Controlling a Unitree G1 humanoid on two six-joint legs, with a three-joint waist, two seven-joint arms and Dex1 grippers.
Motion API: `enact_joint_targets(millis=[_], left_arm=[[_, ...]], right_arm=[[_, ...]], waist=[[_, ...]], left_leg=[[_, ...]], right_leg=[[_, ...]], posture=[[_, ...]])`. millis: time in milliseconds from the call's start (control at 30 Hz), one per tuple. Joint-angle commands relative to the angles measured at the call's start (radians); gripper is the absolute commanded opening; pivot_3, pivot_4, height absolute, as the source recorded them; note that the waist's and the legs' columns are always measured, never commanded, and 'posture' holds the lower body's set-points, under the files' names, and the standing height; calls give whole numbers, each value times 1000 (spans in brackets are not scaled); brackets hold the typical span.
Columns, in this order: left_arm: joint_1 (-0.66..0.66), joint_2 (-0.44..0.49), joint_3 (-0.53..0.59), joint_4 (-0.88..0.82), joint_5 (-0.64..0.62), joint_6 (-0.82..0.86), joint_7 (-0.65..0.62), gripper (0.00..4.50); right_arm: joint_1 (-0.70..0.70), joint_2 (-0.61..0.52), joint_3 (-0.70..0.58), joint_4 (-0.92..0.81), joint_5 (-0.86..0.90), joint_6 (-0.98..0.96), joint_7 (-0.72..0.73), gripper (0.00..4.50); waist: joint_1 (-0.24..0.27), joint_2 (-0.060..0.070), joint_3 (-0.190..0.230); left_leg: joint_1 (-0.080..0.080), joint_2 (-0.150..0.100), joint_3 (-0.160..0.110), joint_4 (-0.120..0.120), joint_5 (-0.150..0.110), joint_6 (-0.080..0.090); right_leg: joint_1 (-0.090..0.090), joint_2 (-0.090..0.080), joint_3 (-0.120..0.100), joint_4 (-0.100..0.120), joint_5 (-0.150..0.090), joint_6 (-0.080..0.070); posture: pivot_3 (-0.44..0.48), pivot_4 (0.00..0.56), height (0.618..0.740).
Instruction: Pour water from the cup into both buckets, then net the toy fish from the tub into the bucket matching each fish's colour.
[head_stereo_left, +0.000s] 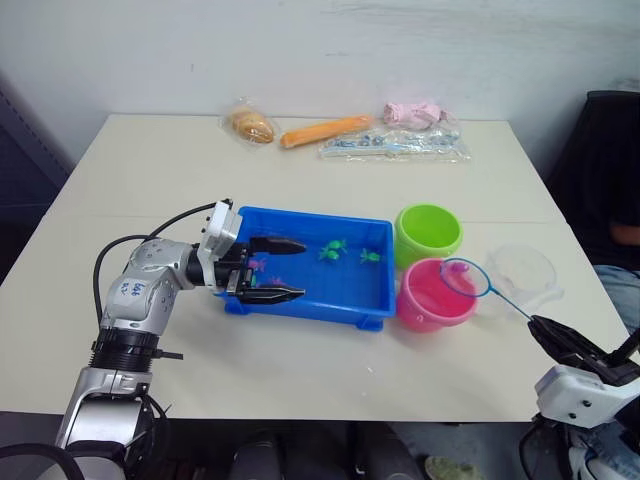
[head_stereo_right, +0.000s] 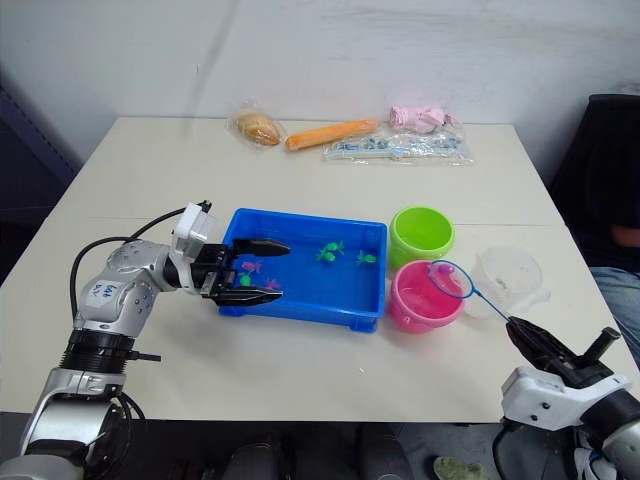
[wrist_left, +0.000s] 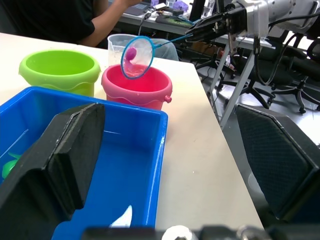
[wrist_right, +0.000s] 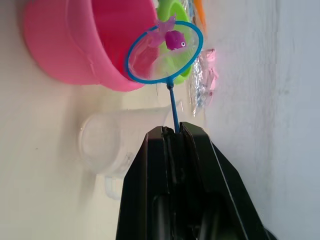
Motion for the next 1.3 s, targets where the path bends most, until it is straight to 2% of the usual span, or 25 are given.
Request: enact_joint_targets(millis=[33, 333, 567, 700, 767, 833, 1000, 1200, 1300], left_arm=[[-11, 1, 14, -34, -7, -1, 5, 4462], [-2, 7, 22, -49, -11, 7, 17, 4462], [2, 9, 26, -55, -13, 11, 23, 4462], [3, 10, 27, -58, -13, 13, 24, 4462], [5, 13, 29, -58, -13, 14, 22, 4462], [9, 20, 35, -60, -14, 16, 24, 4462], [37, 45, 81, -51, -20, 23, 52, 4462], [127, 96, 168, -52, -18, 0, 82, 4462], [167, 114, 221, -53, -26, -10, 109, 4462]], right_arm=[[-4, -8, -29, 20, -28, -39, -64, 0], [-31, -20, -48, -4, -133, -99, -176, 0], [-8, 1, -26, -18, -143, -78, -182, 0], [-2, -3, -22, -28, -84, -69, -170, 0], [-11, -5, -14, -43, 1, -37, -145, 0], [-14, -18, 23, -80, 174, 43, -78, 0], [-80, -81, 111, -236, 702, 415, 63, 0], [-371, -266, 209, -301, 1164, 902, 41, 0], [-488, -330, 282, -275, 1283, 1123, -11, 0]], waist=[[0, 0, 0], [-1, 0, 0], [0, 0, 0], [0, 0, 0], [-1, 0, 0], [-3, 0, 0], [-5, 0, 0], [-5, 0, 0], [-1, 0, 0]], left_leg=[[0, 0, 0, 0, 0, 0], [0, 0, 0, 0, 0, 0], [0, 0, 0, 0, 0, 0], [0, 0, 0, 0, 0, 0], [0, 0, 0, 0, 0, 0], [1, 0, 0, 0, 0, 0], [2, 4, 0, 0, 0, 0], [3, 7, -1, 0, -1, 1], [0, 8, -5, 0, -3, 6]], right_leg=[[0, 0, 0, 0, 0, 0], [0, 0, 1, 0, 0, 0], [0, 0, 2, 0, 0, 0], [1, 0, 2, 0, 0, 0], [1, 0, 2, 0, 0, 0], [1, 0, 2, 0, 0, 0], [3, 1, 3, 1, 0, 0], [3, -1, 4, 1, 0, 0], [3, -2, 3, -1, 0, -1]], posture=[[0, 150, 740], [0, 150, 740], [0, 150, 740], [0, 150, 740], [0, 150, 740], [0, 150, 740], [0, 150, 740], [0, 150, 740], [0, 150, 740]])
